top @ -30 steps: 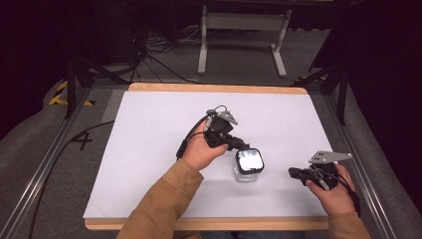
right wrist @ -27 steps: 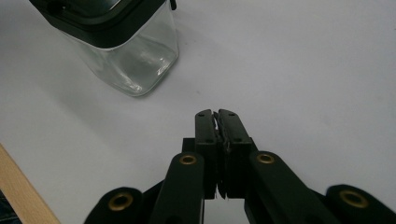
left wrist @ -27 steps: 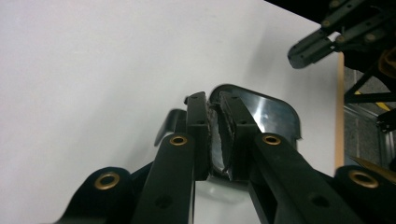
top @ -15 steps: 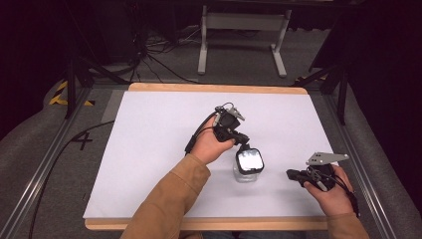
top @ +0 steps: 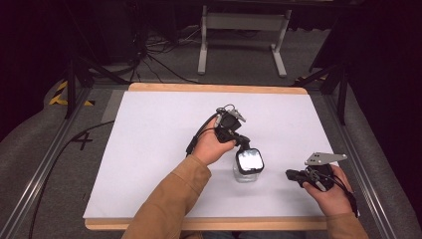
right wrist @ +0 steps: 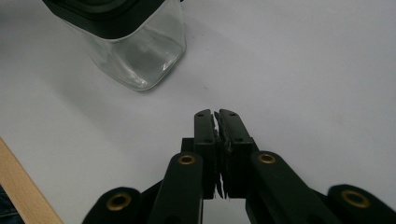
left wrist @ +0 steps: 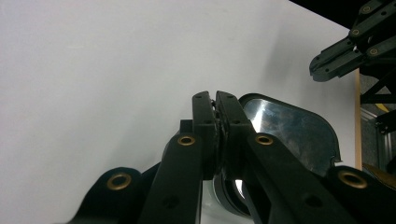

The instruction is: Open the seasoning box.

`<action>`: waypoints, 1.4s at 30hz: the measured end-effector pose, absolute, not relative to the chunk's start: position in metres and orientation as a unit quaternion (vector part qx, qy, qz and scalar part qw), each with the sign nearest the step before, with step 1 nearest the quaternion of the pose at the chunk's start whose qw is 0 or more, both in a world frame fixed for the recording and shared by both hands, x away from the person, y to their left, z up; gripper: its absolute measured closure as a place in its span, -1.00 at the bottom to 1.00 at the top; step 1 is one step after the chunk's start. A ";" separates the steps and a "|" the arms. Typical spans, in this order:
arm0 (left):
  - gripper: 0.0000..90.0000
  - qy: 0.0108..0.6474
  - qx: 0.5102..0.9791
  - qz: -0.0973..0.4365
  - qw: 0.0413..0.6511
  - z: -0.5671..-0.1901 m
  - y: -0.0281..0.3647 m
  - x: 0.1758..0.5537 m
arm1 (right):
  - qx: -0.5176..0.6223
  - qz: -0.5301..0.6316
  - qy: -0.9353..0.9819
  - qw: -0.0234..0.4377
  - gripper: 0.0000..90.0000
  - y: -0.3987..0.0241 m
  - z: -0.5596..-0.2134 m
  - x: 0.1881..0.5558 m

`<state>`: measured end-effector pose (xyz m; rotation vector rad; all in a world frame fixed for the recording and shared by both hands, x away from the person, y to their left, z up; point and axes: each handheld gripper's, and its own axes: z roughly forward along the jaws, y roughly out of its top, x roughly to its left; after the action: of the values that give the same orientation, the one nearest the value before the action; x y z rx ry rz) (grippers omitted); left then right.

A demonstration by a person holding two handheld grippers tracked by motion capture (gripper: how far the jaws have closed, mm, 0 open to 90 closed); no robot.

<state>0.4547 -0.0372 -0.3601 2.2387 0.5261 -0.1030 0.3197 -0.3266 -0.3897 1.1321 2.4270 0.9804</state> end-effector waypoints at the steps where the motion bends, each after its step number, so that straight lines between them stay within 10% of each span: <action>1: 0.95 0.210 0.888 -0.042 0.408 -0.360 -0.037 0.455 | 0.394 0.341 0.841 0.143 0.93 -0.326 -0.390 0.319; 42: 0.95 0.256 0.873 -0.067 0.410 -0.362 -0.037 0.458 | 0.308 0.382 0.857 0.158 1.00 -0.281 -0.379 0.315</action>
<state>0.4576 -0.0368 -0.3619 2.1984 0.6447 -0.1676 0.3145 -0.2810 -0.3788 0.8801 2.4516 1.0924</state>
